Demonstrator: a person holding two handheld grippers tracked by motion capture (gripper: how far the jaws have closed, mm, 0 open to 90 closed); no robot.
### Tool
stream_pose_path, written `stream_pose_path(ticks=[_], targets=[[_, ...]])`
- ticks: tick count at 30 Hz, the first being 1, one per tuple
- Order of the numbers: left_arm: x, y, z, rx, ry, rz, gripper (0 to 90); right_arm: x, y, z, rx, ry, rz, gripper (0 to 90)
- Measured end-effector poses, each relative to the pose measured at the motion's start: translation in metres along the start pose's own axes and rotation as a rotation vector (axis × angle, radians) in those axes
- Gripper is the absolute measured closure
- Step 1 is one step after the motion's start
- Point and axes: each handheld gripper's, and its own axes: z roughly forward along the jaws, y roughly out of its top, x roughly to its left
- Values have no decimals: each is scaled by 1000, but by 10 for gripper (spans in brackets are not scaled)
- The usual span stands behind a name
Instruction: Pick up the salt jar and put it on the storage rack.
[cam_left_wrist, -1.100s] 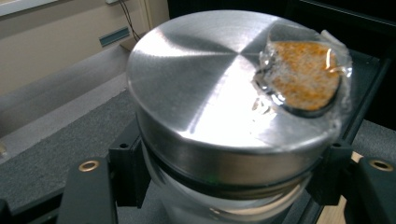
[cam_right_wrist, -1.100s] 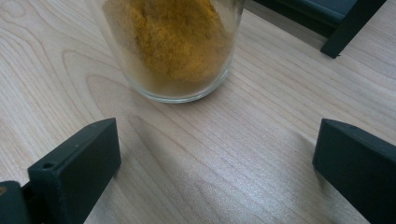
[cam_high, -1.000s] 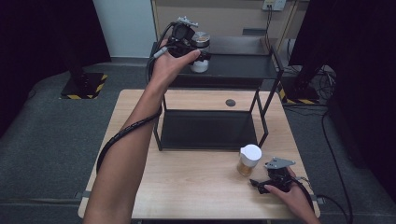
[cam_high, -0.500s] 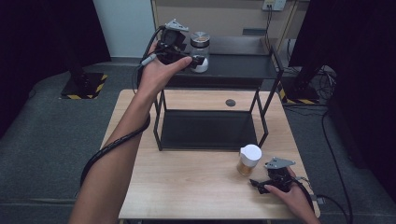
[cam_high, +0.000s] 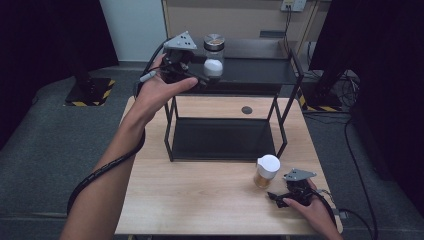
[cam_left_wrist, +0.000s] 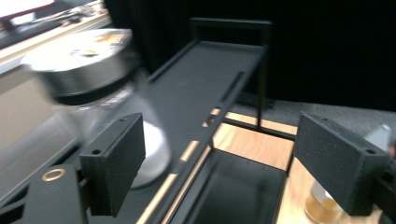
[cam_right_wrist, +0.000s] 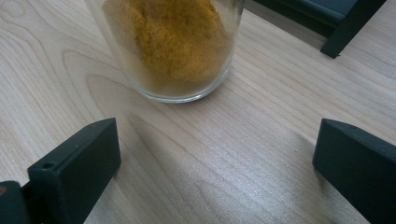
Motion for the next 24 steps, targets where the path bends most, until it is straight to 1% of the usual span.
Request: stream_pose_path(ticks=[3,5,9,13,15,17,20,24], targets=[[1,-8,9,-8,-38,8,93,0,0,0,0,-1,0,17],[-1,-14,16,-2,-55,19,65,0,0,0,0,-1,-1,17],[-6,-24,31,15,-68,30,16,0,0,0,-1,-1,0,16],[-14,-37,43,34,-73,28,15,0,0,0,-1,-1,-1,17],[-17,-42,49,49,-80,35,14,0,0,0,-1,-1,-1,16],[-20,-50,53,55,-95,32,15,0,0,0,-1,-1,-1,17],[-27,-62,59,63,-108,35,15,0,0,0,-1,-1,-1,17],[-35,-80,66,66,-123,24,15,0,0,0,-1,-1,-1,17]])
